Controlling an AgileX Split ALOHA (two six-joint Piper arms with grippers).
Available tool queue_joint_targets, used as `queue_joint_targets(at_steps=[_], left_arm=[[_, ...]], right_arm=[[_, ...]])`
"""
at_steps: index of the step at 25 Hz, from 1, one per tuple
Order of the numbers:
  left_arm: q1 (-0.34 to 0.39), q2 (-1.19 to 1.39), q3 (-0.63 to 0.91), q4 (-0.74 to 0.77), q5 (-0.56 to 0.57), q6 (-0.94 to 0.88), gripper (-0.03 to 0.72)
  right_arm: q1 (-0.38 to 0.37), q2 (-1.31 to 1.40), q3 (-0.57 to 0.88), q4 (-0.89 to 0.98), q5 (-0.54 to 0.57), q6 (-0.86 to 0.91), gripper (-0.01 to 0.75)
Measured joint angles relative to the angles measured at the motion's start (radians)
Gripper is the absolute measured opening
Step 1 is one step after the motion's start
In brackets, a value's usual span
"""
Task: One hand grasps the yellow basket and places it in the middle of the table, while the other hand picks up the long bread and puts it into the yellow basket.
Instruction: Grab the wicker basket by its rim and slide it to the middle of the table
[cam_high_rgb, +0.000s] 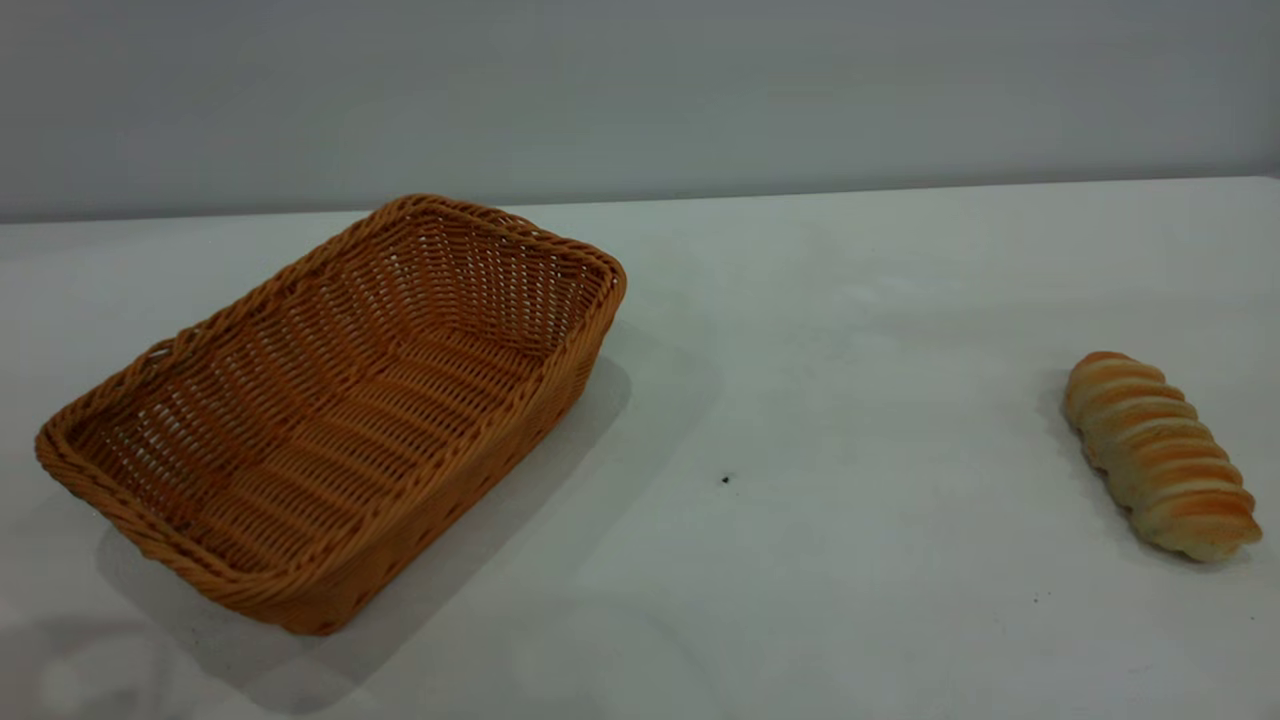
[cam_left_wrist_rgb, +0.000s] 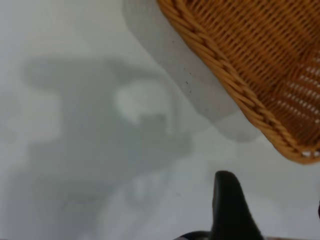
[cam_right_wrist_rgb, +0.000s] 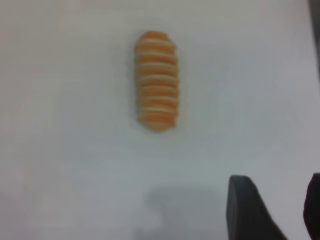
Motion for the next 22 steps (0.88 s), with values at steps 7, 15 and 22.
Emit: queue_joint_targets(at_steps=[7, 15, 22], left_arm=[[0.000, 0.193, -0.073, -0.026, -0.042, -0.061, 0.466], [0.000, 0.381, -0.199, -0.028, -0.005, -0.131, 0.483], [0.000, 0.483, -0.247, -0.029, 0.017, -0.153, 0.499]], right_arm=[[0.000, 0.045, 0.000, 0.025, -0.048, -0.003, 0.322], [0.000, 0.074, 0.000, 0.038, -0.082, -0.003, 0.322], [0.000, 0.077, 0.000, 0.043, -0.083, -0.003, 0.322]])
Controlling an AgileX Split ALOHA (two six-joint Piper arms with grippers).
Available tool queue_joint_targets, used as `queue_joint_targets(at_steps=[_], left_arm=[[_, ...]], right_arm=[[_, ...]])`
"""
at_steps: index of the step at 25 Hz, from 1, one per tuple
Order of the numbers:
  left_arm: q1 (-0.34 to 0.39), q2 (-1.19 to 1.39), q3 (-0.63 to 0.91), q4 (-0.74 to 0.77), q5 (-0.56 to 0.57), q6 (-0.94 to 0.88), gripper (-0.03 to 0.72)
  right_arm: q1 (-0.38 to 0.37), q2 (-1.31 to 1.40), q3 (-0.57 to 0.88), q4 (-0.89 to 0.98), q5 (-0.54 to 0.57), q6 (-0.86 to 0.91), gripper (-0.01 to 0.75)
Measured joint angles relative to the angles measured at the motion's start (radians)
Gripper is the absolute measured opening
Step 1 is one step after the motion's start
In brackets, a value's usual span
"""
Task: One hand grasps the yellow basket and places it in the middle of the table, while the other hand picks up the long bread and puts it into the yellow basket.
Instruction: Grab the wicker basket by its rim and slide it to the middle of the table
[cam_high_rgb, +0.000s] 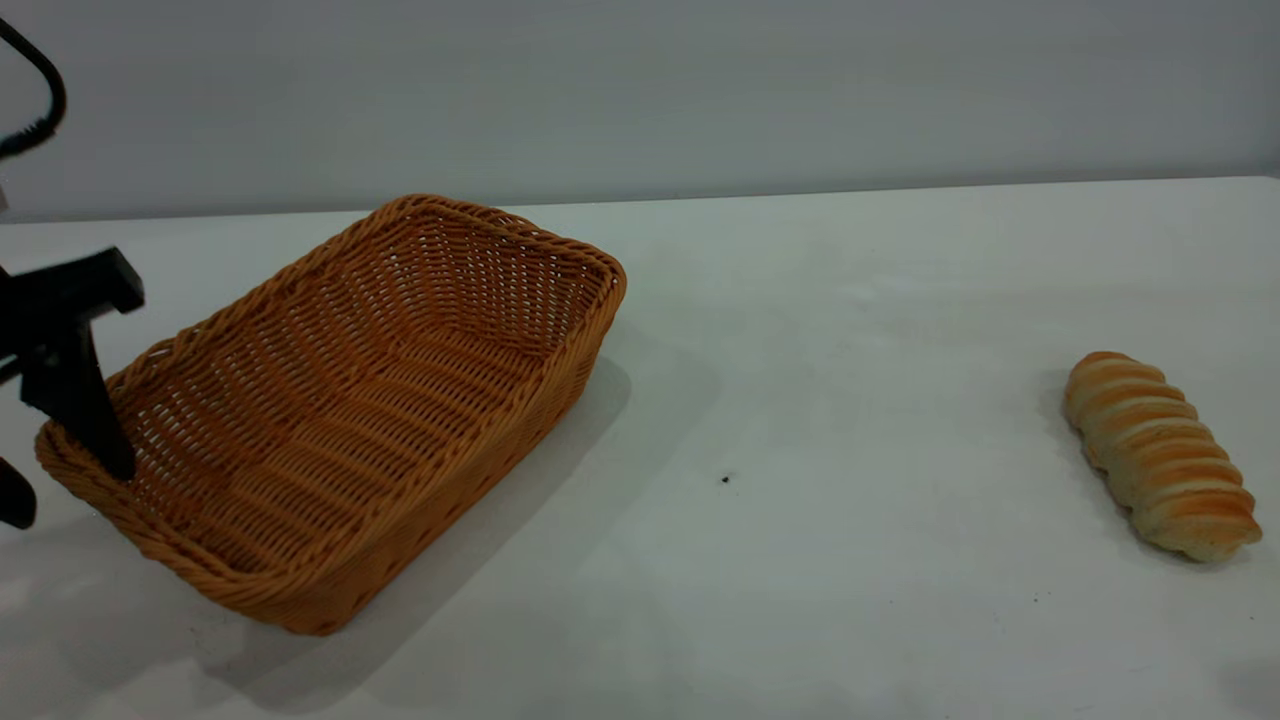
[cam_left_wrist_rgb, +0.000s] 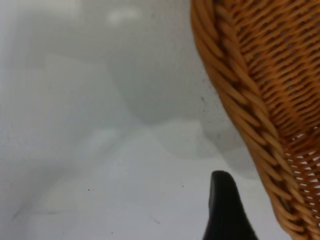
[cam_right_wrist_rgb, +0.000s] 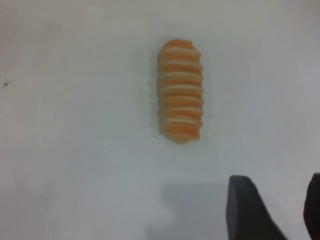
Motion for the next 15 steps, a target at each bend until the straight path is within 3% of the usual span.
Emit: queue_joint_targets(at_steps=[15], left_arm=[[0.000, 0.185, -0.036, -0.052, -0.092, -0.001, 0.500]], right_arm=[[0.000, 0.003, 0.000, 0.004, -0.002, 0.000, 0.322]])
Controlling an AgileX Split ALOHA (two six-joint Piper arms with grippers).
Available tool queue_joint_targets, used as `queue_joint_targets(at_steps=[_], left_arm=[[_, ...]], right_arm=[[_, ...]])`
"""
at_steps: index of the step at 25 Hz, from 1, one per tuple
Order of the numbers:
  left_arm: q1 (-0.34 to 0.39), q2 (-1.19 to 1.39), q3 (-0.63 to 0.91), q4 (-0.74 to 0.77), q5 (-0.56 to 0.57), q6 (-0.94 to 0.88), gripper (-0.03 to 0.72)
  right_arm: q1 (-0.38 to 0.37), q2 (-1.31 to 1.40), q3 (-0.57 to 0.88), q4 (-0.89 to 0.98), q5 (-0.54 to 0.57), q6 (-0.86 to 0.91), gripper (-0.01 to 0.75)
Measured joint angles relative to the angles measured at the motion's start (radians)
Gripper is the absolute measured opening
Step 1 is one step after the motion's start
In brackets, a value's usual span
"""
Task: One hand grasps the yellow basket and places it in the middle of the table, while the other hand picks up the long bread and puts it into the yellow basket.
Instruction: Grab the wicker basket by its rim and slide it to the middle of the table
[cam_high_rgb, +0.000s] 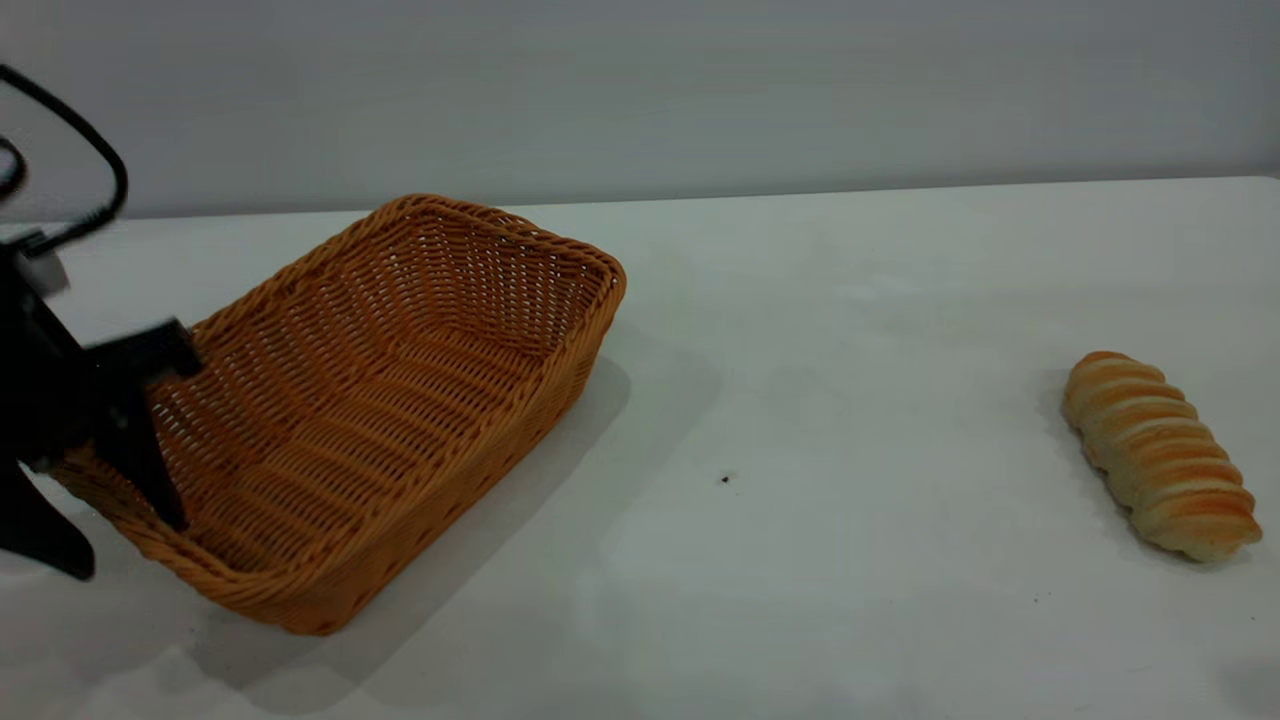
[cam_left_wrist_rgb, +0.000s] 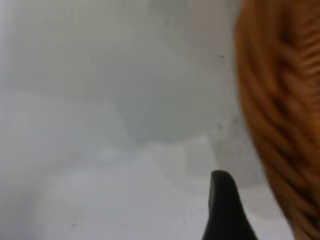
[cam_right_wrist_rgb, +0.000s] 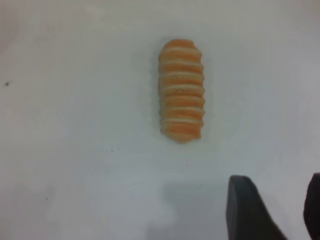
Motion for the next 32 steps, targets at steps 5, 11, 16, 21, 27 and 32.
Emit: queue_joint_targets(at_steps=[5, 11, 16, 21, 27, 32], left_arm=[[0.000, 0.048, -0.015, -0.011, -0.033, 0.000, 0.495], [0.000, 0.050, -0.015, -0.032, -0.071, -0.011, 0.266], [0.000, 0.049, -0.023, -0.061, -0.097, -0.010, 0.105], [0.000, 0.029, -0.038, -0.062, -0.085, 0.023, 0.105], [-0.004, -0.009, -0.166, -0.172, 0.065, 0.282, 0.105], [-0.064, -0.009, -0.252, -0.307, 0.159, 0.512, 0.105]], right_arm=[[0.000, 0.000, 0.000, 0.000, -0.001, 0.000, 0.322], [0.000, 0.000, 0.000, -0.002, -0.003, 0.000, 0.322], [0.000, 0.000, 0.000, -0.002, -0.003, 0.000, 0.322], [0.000, 0.000, 0.000, -0.003, -0.003, 0.000, 0.322], [0.000, 0.000, 0.000, -0.003, -0.003, 0.000, 0.322], [0.000, 0.000, 0.000, -0.003, -0.002, 0.000, 0.322]])
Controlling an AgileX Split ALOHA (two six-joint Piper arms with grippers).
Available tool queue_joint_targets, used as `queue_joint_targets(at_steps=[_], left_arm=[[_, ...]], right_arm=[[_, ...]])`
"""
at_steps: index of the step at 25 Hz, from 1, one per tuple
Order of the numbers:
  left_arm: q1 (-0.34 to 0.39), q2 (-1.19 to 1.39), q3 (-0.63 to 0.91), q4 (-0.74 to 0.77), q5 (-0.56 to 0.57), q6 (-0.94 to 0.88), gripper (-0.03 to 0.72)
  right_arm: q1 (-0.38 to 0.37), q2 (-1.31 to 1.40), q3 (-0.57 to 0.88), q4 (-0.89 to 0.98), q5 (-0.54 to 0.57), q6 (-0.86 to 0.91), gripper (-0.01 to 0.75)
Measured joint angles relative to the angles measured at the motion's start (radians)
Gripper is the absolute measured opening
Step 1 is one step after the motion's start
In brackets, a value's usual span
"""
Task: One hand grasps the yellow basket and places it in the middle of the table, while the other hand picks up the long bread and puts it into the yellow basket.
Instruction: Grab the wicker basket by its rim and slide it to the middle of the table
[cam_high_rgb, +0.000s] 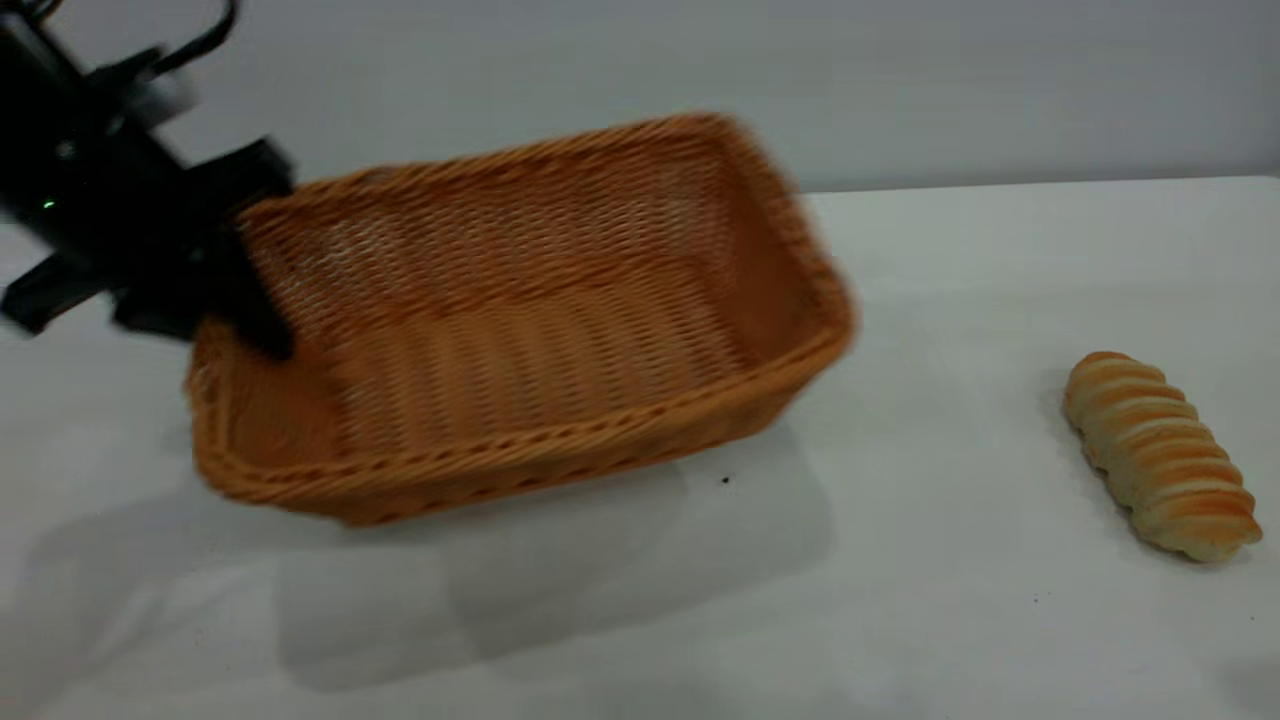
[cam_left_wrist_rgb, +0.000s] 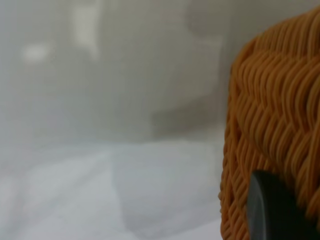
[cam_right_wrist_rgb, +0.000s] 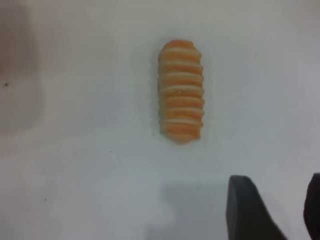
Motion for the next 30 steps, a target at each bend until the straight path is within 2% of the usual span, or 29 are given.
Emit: queue_joint_targets(at_steps=[5, 11, 17, 19, 21, 27, 28, 30], left_arm=[[-0.064, 0.060, -0.058, 0.015, 0.057, 0.053, 0.105], [-0.078, 0.167, -0.083, 0.067, 0.070, 0.058, 0.105], [-0.078, 0.221, -0.090, 0.071, 0.038, 0.062, 0.107], [-0.078, 0.227, -0.091, 0.069, 0.034, 0.087, 0.132], [-0.078, 0.229, -0.092, 0.062, 0.032, 0.135, 0.216], [-0.078, 0.229, -0.100, 0.054, 0.028, 0.230, 0.581], [-0.078, 0.229, -0.100, 0.054, 0.025, 0.234, 0.627], [-0.078, 0.229, -0.100, 0.054, 0.022, 0.237, 0.663]], right_arm=[[0.000, 0.000, 0.000, -0.003, 0.001, 0.000, 0.322], [0.000, 0.054, 0.000, -0.030, -0.022, 0.000, 0.322], [0.000, 0.219, 0.000, -0.034, -0.133, -0.009, 0.326], [0.000, 0.279, 0.000, -0.034, -0.179, -0.031, 0.357], [0.000, 0.340, 0.000, -0.034, -0.232, -0.055, 0.411], [0.000, 0.536, -0.011, -0.045, -0.374, -0.073, 0.634], [0.000, 0.571, -0.021, -0.047, -0.385, -0.073, 0.658], [0.000, 0.639, -0.055, -0.053, -0.398, -0.073, 0.680]])
